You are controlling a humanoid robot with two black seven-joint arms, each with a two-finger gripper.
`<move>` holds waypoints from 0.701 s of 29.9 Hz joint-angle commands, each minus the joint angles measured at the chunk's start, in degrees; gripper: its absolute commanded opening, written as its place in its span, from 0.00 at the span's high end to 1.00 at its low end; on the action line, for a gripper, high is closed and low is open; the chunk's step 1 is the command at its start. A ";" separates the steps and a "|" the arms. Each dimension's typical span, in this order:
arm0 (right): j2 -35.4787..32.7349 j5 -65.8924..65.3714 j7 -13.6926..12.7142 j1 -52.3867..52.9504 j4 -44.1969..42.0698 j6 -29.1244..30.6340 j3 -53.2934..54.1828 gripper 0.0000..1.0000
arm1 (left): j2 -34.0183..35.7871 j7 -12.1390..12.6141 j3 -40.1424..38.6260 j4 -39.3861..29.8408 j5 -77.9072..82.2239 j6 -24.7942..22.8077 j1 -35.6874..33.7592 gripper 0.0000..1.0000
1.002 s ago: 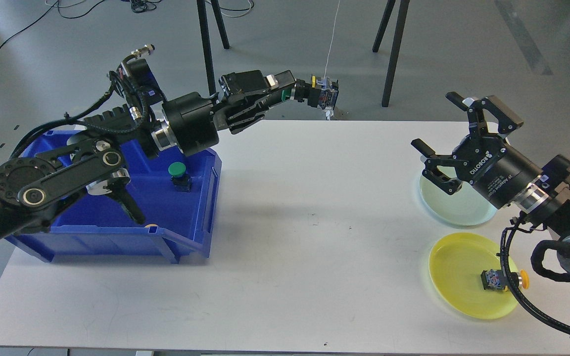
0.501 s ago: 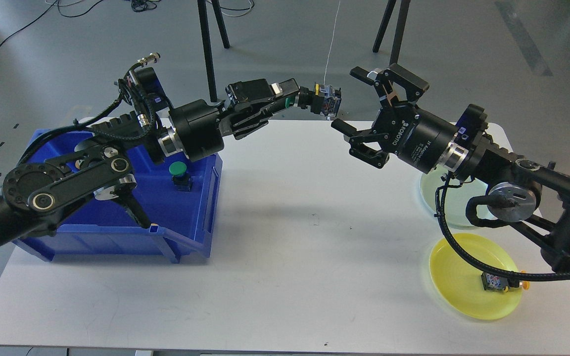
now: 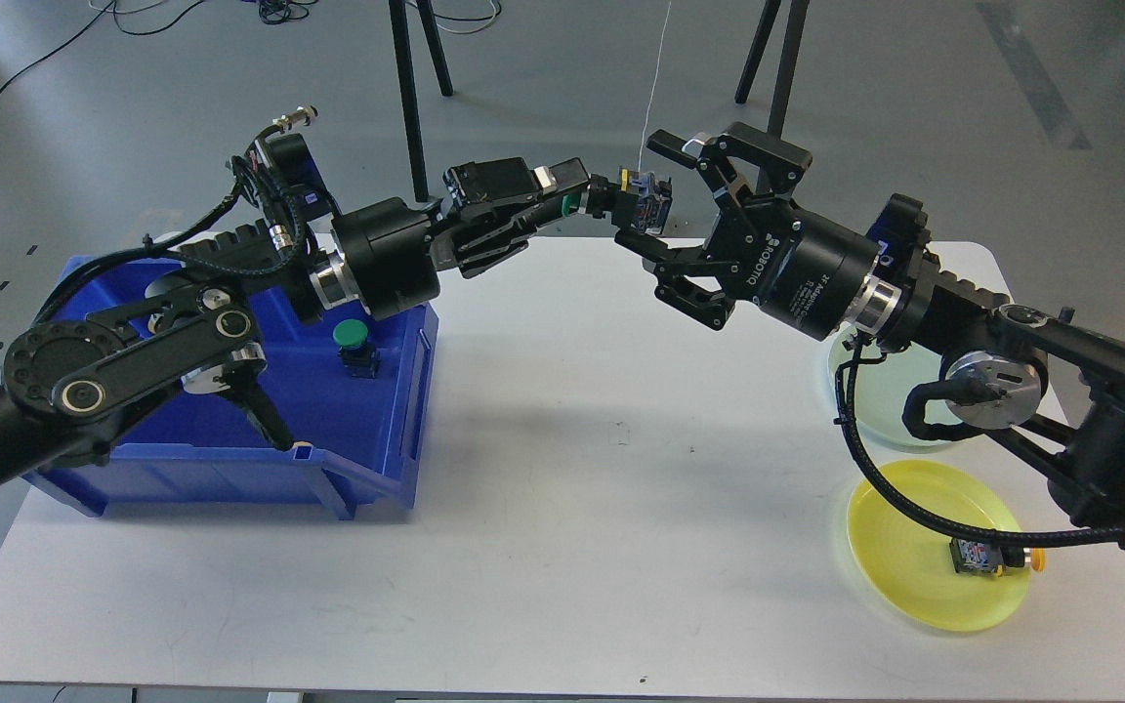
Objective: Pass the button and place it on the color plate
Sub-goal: 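Close the right gripper on the green-topped button held by the left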
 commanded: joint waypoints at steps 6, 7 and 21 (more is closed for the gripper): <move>-0.54 -0.38 0.62 -0.08 0.10 0.49 0.71 0.66 | 0.01 0.01 0.02 0.22 0.10 -0.65 0.00 0.97; -0.54 -0.38 0.62 -0.08 0.10 0.49 0.71 0.69 | 0.01 0.01 0.02 0.22 0.10 -0.65 -0.08 0.97; -0.63 -0.64 0.62 -0.08 -0.07 0.49 0.27 0.88 | 0.10 0.01 -0.07 0.22 0.02 -1.79 0.00 0.83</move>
